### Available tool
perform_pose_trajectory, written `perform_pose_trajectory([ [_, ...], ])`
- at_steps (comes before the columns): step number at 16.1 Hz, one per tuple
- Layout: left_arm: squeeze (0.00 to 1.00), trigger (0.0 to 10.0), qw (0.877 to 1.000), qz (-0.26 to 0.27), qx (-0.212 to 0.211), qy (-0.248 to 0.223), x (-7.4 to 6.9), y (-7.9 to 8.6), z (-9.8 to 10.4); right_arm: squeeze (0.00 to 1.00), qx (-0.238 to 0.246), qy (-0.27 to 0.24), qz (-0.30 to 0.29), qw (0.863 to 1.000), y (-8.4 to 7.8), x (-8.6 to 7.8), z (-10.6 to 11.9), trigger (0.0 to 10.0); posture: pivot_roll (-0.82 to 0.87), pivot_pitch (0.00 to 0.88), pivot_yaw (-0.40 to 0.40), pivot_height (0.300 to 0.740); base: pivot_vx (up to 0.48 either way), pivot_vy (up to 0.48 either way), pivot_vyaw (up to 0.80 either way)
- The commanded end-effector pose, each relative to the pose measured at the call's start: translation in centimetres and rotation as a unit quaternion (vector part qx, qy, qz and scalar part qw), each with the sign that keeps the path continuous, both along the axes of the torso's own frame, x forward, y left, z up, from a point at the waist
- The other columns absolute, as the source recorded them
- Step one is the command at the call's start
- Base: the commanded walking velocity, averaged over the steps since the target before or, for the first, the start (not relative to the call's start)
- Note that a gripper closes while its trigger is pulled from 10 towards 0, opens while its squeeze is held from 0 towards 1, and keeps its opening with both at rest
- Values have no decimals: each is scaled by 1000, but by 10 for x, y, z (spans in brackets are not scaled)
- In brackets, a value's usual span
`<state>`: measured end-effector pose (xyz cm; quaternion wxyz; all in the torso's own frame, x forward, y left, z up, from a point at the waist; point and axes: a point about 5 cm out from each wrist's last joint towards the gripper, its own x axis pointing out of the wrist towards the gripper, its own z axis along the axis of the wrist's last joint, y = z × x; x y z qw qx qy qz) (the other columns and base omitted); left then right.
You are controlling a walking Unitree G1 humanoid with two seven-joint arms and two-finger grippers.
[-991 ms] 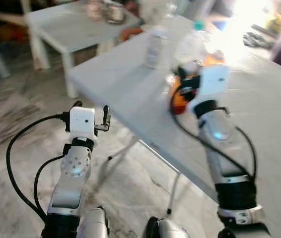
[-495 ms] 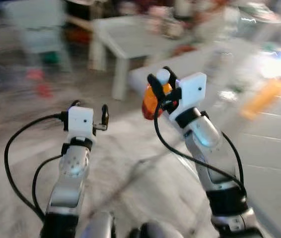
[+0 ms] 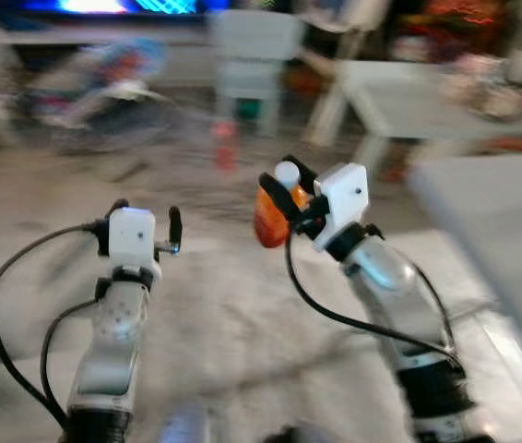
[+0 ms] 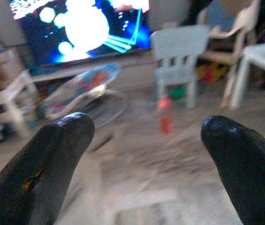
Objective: Restocking fridge
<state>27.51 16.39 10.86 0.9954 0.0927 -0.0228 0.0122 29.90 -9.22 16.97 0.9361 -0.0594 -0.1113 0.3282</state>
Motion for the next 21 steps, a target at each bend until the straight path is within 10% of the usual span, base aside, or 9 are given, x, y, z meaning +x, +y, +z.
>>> perform_pose_trajectory([
  [1,0,10000,1000,-1,9,-7,-4,2,2,0,-27,13,-16,999,-14,4,-14,10000,179,54,-83,740,0,0,775],
  [6,0,10000,996,63,40,39,-41,29,-35,0,27,54,-128,990,-21,-10,-52,10000,246,2,-93,740,0,0,771],
  [9,0,10000,990,111,64,55,-54,49,-47,0,62,71,-283,955,-54,-18,-72,10000,232,0,-57,740,0,0,769],
  [14,0,10000,992,68,92,56,-42,48,-48,0,28,49,-325,944,-80,-25,-77,10000,189,0,-1,740,0,0,769],
  [21,0,10000,994,-50,83,54,-19,7,-48,0,29,59,-350,934,-76,-26,-85,10000,126,0,47,740,0,0,110],
])
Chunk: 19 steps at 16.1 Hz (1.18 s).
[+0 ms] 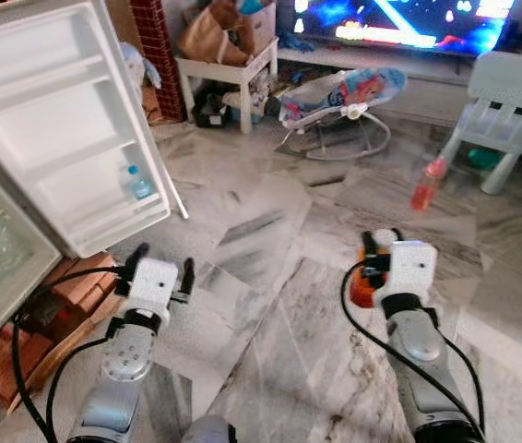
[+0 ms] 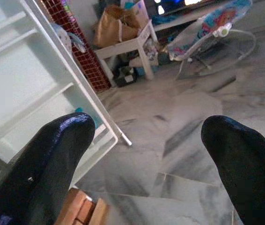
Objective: Restocking fridge
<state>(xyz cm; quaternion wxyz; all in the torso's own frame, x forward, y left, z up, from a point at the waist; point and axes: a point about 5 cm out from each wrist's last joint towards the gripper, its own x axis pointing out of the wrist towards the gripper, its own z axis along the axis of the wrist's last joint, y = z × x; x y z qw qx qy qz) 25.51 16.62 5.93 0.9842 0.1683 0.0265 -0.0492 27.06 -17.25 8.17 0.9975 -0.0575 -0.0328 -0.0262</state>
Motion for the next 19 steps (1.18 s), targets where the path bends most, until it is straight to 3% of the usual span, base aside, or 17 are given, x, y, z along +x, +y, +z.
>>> perform_pose_trajectory([
  [1,0,10000,1000,-9,1,2,3,0,-1,0,-28,-5,-9,1000,3,2,3,10000,96,0,40,740,0,0,0],
  [5,0,10000,1000,-4,-22,-3,7,-1,3,0,4,3,-24,1000,2,3,4,10000,110,33,-21,740,0,0,0],
  [9,0,10000,999,8,-45,8,-3,-4,-5,0,17,16,-3,1000,6,-6,-3,10000,116,62,-53,740,0,0,0],
  [13,0,10000,998,-32,-49,14,0,-21,-4,0,5,3,10,1000,5,7,7,10000,128,59,-69,740,0,0,0],
  [19,0,10000,999,-14,-46,0,3,-9,4,0,1,-18,27,999,11,13,16,10000,130,65,-65,740,0,0,0],
])
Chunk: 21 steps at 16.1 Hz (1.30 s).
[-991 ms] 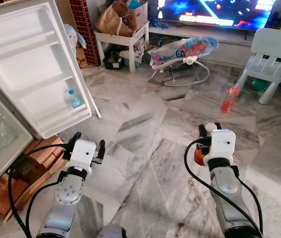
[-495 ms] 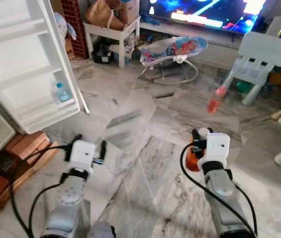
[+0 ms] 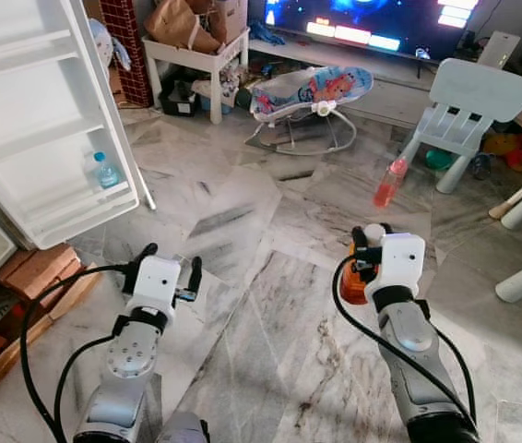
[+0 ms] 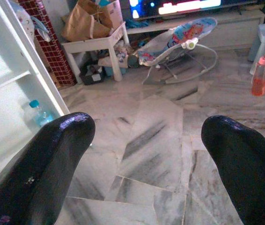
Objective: Restocking fridge
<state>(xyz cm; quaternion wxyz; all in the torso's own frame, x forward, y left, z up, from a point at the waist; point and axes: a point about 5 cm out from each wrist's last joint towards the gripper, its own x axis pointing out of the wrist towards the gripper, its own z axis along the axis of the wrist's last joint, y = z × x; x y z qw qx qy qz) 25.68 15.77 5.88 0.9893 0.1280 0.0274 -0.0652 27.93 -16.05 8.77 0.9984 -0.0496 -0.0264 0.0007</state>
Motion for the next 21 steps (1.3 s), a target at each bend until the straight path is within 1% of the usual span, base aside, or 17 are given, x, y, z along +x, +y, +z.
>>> perform_pose_trajectory([
  [1,0,10000,1000,-3,-5,-7,2,-2,5,0,-4,-30,1,1000,0,6,13,10000,131,67,-62,740,0,0,0],
  [4,0,10000,1000,-14,2,-12,4,-5,8,0,-5,-29,8,1000,2,7,12,10000,132,74,-64,740,0,0,0],
  [5,0,10000,1000,-13,2,-13,5,-5,9,0,-6,-33,18,999,4,6,13,10000,132,78,-66,740,0,0,475],
  [7,0,10000,1000,-9,1,-16,5,-5,10,0,-17,-39,35,998,9,5,17,10000,129,90,-74,740,0,0,769],
  [10,0,10000,1000,0,0,-18,3,-6,10,0,-13,-39,38,998,10,2,17,10000,127,97,-77,740,0,0,769],
  [13,0,10000,1000,16,6,-25,3,-2,13,0,-6,-36,43,998,9,1,17,10000,129,104,-78,740,0,0,769],
  [16,0,10000,997,64,18,-35,2,10,15,0,-6,-33,60,998,13,-1,15,10000,144,120,-92,740,0,0,760],
  [17,0,10000,996,77,15,-36,1,13,15,0,-9,-33,59,998,13,-2,15,10000,144,120,-92,740,0,0,756],
  [19,0,10000,996,85,11,-34,-1,14,15,0,-5,-33,54,998,10,-3,15,10000,144,124,-90,740,0,0,753],
  [21,0,10000,995,94,-1,-27,-3,16,13,0,-5,-35,53,998,10,-2,16,10000,144,124,-90,740,0,0,750],
])
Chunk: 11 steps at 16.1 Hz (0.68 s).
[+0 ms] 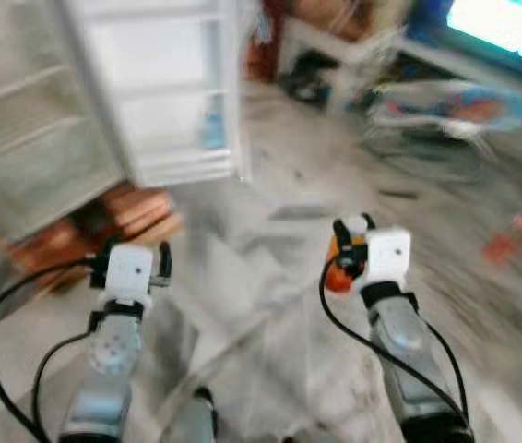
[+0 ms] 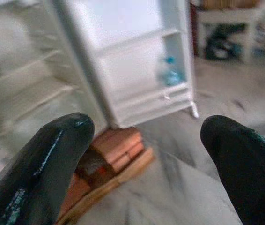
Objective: Restocking fridge
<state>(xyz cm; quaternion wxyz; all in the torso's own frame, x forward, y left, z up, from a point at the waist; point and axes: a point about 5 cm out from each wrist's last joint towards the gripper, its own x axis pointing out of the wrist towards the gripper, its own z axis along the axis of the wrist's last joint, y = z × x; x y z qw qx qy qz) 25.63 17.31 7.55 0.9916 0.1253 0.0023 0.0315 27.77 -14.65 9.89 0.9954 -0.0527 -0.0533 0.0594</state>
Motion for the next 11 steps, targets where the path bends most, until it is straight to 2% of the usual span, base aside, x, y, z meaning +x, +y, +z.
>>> perform_pose_trajectory([
  [1,0,10000,1000,8,-13,13,-3,1,-4,0,1,-12,-10,1000,-6,1,6,10000,142,125,-89,740,0,0,750],
  [5,0,10000,999,-4,-37,34,-16,-4,-10,0,-2,-16,-20,1000,-16,4,9,10000,139,123,-92,740,0,0,644],
  [7,0,10000,998,-12,-43,38,-19,-7,-12,0,13,-19,-28,999,-18,5,10,10000,139,125,-94,740,0,0,0],
  [11,0,10000,998,-19,-44,35,-16,-8,-9,0,0,-18,-10,1000,-13,7,10,10000,140,119,-97,740,0,0,0],
])
